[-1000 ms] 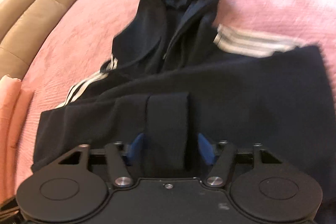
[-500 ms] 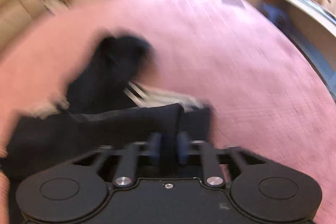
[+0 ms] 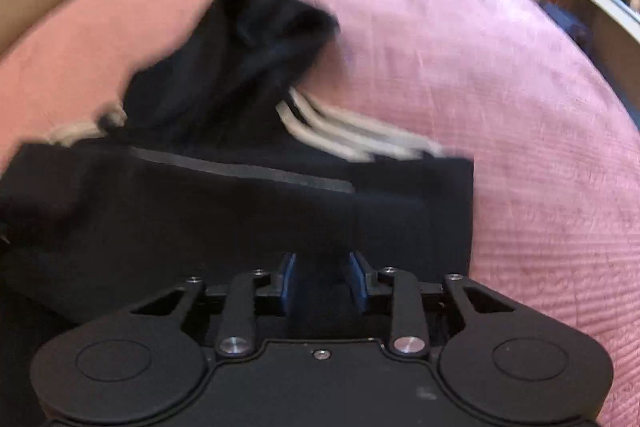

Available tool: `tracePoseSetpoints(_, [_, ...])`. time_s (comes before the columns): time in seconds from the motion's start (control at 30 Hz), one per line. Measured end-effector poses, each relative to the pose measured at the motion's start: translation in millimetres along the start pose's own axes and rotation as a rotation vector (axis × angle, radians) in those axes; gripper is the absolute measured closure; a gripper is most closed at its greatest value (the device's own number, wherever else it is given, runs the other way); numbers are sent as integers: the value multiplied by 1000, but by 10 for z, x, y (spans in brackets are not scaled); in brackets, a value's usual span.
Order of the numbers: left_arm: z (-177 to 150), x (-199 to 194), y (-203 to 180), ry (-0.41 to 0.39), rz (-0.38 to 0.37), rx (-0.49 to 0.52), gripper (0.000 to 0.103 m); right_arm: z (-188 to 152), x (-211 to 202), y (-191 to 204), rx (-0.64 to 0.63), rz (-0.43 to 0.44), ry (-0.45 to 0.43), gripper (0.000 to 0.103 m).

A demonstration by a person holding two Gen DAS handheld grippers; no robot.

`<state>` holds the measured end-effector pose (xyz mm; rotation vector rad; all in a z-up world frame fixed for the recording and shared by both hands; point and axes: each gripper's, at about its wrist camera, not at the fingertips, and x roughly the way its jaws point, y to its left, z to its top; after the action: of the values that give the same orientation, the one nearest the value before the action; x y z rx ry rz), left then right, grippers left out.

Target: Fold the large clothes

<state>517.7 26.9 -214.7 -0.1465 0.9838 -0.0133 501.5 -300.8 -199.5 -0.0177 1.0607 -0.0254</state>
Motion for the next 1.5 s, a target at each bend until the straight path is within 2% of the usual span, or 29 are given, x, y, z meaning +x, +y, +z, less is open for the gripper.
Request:
tracePoseSetpoints(0.03, [4,31,50,8,5,-8,64,-20,51,-38,5,-37,33,73])
tracePoseSetpoints(0.1, [26,18,173,16,5,-33,77,-42,-25,-229,61,-8,25,73])
tracePoseSetpoints(0.17, [74,-84,288,22,-7,-73,79,8,-179,-349,101,-99,25,70])
tracePoseSetpoints(0.2, [101,-156,321,12,-33,-85,77,47,-266,-390,111,-126,0,67])
tracePoseSetpoints(0.23, [132,-235,334,-6,-70,-90,72,91,-344,-413,126,-116,-30,67])
tracePoseSetpoints(0.3, [214,-326,273,-43,-139,-65,62,192,-392,-399,151,-48,-59,67])
tracePoseSetpoints(0.33, [253,-314,219,-55,-143,-48,57,236,-361,-342,140,-19,-57,67])
tracePoseSetpoints(0.4, [345,-172,82,-48,-97,-16,58,289,-208,-178,84,-24,-22,65])
tracePoseSetpoints(0.47, [443,-40,-23,-21,-72,1,61,320,-40,-122,80,-38,51,65])
tracePoseSetpoints(0.53, [599,-26,-138,-46,-135,19,59,373,-25,-199,143,19,57,65])
tracePoseSetpoints(0.6, [838,-18,-343,-93,-175,79,51,472,-159,-236,138,83,-22,65])
tracePoseSetpoints(0.63, [966,11,-456,-119,-180,111,49,565,-234,-226,113,89,-76,63])
tracePoseSetpoints(0.7, [1282,130,-706,-155,-198,162,49,782,-295,-202,82,95,-158,52])
tracePoseSetpoints(0.8, [1736,430,-1036,-184,-218,203,45,1171,-113,-282,120,121,-215,50])
tracePoseSetpoints(0.93, [2155,902,-1320,-158,-193,205,42,1581,236,-389,176,200,-255,49])
tracePoseSetpoints(1.0, [2272,1122,-1351,-128,-193,184,42,1696,419,-405,199,220,-237,43])
tracePoseSetpoints(1.17, [2310,1501,-1378,-75,-197,204,42,1811,764,-369,229,246,-175,43])
tracePoseSetpoints(1.3, [2319,1735,-1446,-67,-200,230,44,1873,981,-293,216,233,-144,43])
tracePoseSetpoints(1.37, [2333,1826,-1438,-47,-202,214,57,1909,1091,-251,212,218,-119,47])
tracePoseSetpoints(1.4, [2339,1848,-1429,-35,-197,211,83,1926,1141,-222,209,207,-103,61])
tracePoseSetpoints(1.43, [2348,1859,-1416,-32,-197,213,92,1943,1162,-197,199,203,-87,86])
tracePoseSetpoints(1.47, [2359,1821,-1384,-51,-201,215,92,1957,1157,-175,193,197,-88,95])
tracePoseSetpoints(1.5, [2368,1745,-1332,-80,-205,212,93,1963,1117,-168,192,186,-111,95])
